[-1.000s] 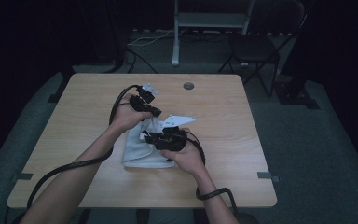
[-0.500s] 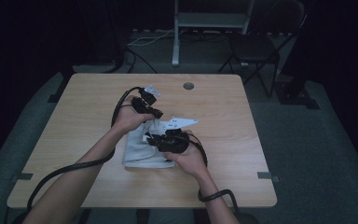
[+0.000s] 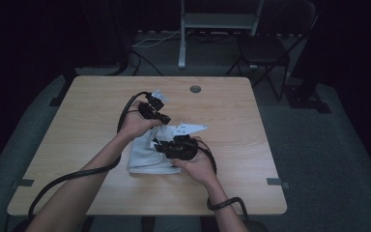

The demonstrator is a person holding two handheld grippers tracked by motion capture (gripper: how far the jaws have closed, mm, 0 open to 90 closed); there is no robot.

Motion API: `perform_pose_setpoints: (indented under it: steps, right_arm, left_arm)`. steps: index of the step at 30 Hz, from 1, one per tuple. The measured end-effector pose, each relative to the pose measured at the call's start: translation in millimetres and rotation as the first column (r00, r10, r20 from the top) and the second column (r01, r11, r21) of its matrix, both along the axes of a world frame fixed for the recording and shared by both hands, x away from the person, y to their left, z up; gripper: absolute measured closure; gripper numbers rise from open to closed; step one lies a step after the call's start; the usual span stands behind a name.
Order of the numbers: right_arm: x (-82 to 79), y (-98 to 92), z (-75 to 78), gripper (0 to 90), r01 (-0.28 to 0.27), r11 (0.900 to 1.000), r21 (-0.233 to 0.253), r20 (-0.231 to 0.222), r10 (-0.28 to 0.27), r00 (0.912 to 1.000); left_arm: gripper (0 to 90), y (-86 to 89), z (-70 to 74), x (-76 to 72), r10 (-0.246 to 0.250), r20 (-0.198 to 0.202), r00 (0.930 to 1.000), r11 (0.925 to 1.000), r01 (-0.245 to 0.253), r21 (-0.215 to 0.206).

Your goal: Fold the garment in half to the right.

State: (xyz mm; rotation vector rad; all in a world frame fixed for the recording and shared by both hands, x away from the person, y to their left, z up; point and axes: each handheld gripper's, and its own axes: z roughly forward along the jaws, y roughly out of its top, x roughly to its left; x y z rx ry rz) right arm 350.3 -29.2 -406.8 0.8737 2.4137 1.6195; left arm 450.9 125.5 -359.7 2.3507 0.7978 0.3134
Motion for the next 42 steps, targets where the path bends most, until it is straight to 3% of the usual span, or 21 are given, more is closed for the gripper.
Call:
perform_pose_setpoints:
  steps: [42]
  right_arm:
    - [-2.5, -7.8, -11.9, 78.2, 0.013, 1.000, -0.010, -0.024, -0.013, 0.9996]
  left_arm:
    - [84.0, -10.9, -12.2, -4.2, -0.015, -0.001, 0.9999, 0.9998, 0.015, 0.011]
